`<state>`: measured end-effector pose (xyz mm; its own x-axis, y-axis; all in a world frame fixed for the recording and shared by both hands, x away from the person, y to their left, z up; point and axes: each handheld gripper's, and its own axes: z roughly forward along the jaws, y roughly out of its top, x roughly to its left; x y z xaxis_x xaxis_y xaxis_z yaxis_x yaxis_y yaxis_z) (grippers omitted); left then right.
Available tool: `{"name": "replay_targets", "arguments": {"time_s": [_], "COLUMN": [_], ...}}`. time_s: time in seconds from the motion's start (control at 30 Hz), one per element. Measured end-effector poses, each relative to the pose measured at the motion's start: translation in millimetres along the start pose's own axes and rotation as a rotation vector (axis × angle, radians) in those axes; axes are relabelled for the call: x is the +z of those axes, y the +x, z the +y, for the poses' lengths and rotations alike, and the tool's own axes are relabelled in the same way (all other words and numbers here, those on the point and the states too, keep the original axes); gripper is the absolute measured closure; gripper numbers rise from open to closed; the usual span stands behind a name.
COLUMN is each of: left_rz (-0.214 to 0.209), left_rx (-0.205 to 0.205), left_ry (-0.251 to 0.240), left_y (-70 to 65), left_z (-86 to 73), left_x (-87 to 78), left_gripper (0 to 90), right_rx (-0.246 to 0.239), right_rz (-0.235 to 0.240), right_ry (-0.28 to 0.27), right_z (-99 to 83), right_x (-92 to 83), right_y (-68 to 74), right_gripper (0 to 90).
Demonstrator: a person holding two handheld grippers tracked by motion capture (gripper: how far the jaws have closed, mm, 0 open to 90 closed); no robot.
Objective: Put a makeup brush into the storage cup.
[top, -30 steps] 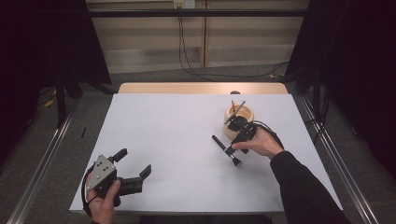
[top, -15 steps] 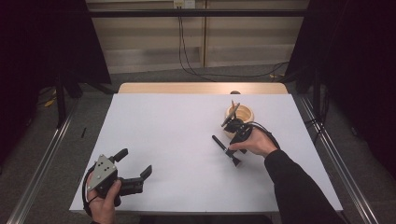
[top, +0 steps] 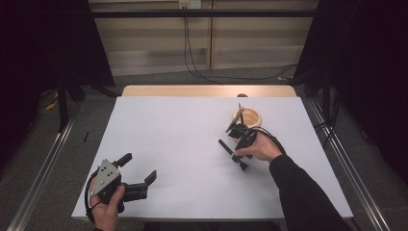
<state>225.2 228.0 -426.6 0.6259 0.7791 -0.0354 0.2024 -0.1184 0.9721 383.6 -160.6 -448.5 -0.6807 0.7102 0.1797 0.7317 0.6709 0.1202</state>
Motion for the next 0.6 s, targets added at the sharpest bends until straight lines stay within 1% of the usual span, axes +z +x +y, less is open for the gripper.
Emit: {"name": "replay_targets", "arguments": {"time_s": [0.03, 0.13, 0.2, 0.23, 0.27, 0.3, 0.33, 0.37, 0.47, 0.57, 0.6], "left_rz": [-0.006, -0.001, 0.0, 0.0, 0.0, -0.005, -0.006, -0.001, -0.006, -0.006, -0.007], "left_rx": [0.001, 0.002, 0.008, 0.002, 0.002, 0.002, 0.004, 0.008, 0.002, 0.008, 0.003], "left_ry": [-0.001, 0.001, 0.004, -0.001, 0.0, 0.0, 0.0, 0.004, -0.001, 0.003, 0.0], "left_y": [0.2, -0.2, 0.1, -0.2, -0.1, 0.1, 0.0, 0.0, 0.2, 0.3, 0.0], "left_z": [0.0, 0.1, 0.2, 0.1, 0.0, 0.0, 0.0, 0.1, -0.1, 0.0, -0.1], "left_x": [0.2, 0.2, 0.0, 0.2, 0.1, 0.2, 0.3, 0.0, 0.6, 0.2, 0.6], "left_gripper": [1.2, 1.2, 1.2, 1.2, 1.3, 1.2, 1.3, 1.3, 1.3, 1.3, 1.3], "right_rx": [0.003, -0.002, -0.007, 0.003, 0.014, 0.021, 0.003, 0.007, -0.025, -0.007, -0.008], "right_rz": [-0.003, -0.017, -0.045, -0.04, -0.035, -0.039, -0.044, -0.039, -0.048, -0.048, -0.049], "right_ry": [-0.001, 0.001, 0.005, -0.001, 0.006, 0.005, 0.006, -0.001, -0.006, 0.004, 0.008], "right_z": [0.0, 0.3, 0.3, 0.3, 0.7, 0.6, 0.4, 1.1, 0.8, 1.2, 1.4], "right_x": [0.3, 1.2, 1.5, 1.8, 0.8, 1.1, 1.4, 1.7, 2.2, 1.6, 1.3], "right_y": [0.2, 1.0, 0.9, 1.1, 1.1, 0.9, -0.7, 0.5, -0.9, 1.8, 1.9], "right_gripper": [67.6, 70.9, 74.4, 75.3, 76.5, 77.1, 77.1, 77.5, 78.1, 78.4, 78.4]}}
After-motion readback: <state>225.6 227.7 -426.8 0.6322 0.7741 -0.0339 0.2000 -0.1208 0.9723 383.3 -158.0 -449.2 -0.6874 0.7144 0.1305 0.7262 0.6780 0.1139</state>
